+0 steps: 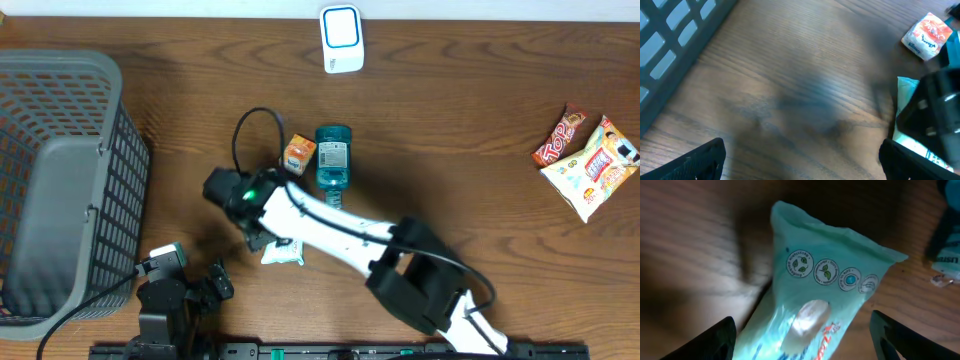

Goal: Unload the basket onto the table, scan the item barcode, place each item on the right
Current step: 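Reach the right gripper toward the wipes pack near the bottle, then grasp the white-green wipes pack with the right gripper and lift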

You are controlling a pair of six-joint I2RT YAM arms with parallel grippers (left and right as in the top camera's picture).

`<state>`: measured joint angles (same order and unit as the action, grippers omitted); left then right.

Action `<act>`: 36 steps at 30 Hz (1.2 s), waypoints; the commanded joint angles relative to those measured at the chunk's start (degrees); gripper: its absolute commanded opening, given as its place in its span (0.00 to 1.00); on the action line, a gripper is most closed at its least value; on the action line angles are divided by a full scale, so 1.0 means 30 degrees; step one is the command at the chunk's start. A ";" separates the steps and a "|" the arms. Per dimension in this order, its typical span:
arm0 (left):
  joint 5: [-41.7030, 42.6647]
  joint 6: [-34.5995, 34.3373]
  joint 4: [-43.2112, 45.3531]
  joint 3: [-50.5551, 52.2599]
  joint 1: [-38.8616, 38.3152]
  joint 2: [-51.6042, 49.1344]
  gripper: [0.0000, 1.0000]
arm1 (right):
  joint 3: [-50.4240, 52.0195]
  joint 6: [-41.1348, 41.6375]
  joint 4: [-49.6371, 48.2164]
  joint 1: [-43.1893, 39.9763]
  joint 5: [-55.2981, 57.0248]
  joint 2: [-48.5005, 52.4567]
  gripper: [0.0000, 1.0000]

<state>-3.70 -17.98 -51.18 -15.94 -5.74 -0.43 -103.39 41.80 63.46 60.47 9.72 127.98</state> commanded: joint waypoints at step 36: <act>0.0095 0.0255 -0.0648 0.0036 -0.0044 0.0022 0.98 | -0.5217 -1.1387 0.4809 -0.5916 -0.5275 0.3162 0.42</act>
<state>-3.70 -17.98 -51.29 -16.01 -5.74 -0.43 -118.26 12.47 77.95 44.95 -6.81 137.16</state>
